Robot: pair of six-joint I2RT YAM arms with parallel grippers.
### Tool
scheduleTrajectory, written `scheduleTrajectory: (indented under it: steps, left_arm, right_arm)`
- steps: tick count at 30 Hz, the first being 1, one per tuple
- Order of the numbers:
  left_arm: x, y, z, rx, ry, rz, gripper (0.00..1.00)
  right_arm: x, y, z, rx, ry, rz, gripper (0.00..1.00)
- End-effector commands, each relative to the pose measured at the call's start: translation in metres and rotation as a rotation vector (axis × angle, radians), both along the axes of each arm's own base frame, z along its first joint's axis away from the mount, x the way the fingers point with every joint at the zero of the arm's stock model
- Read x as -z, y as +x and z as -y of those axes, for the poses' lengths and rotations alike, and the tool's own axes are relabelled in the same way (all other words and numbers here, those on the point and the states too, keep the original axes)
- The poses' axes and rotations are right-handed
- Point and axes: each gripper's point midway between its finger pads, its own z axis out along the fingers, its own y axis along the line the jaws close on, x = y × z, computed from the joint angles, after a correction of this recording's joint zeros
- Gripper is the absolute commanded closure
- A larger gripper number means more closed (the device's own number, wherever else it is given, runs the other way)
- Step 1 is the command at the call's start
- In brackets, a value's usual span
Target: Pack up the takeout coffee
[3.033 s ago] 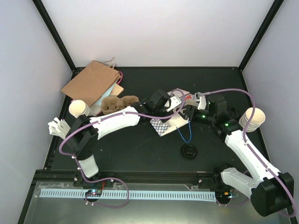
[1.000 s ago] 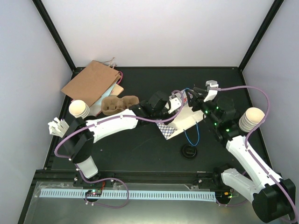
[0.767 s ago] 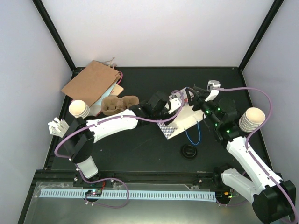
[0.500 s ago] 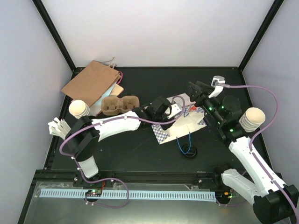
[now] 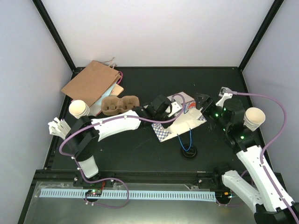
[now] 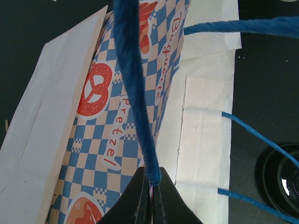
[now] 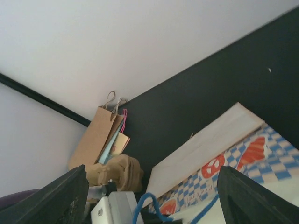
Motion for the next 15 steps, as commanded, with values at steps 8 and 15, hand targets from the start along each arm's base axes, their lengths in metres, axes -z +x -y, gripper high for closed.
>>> scheduleTrajectory:
  steps: [8, 15]
  left_arm:
    - [-0.011, 0.007, 0.013, -0.016, -0.045, 0.024, 0.98]
    - [-0.014, 0.008, 0.015, -0.026, -0.054, 0.029, 0.98]
  right_arm:
    - [0.017, -0.018, -0.004, 0.138, 0.480, -0.345, 0.23]
    - [0.039, -0.026, -0.041, 0.009, 0.673, -0.548, 0.24]
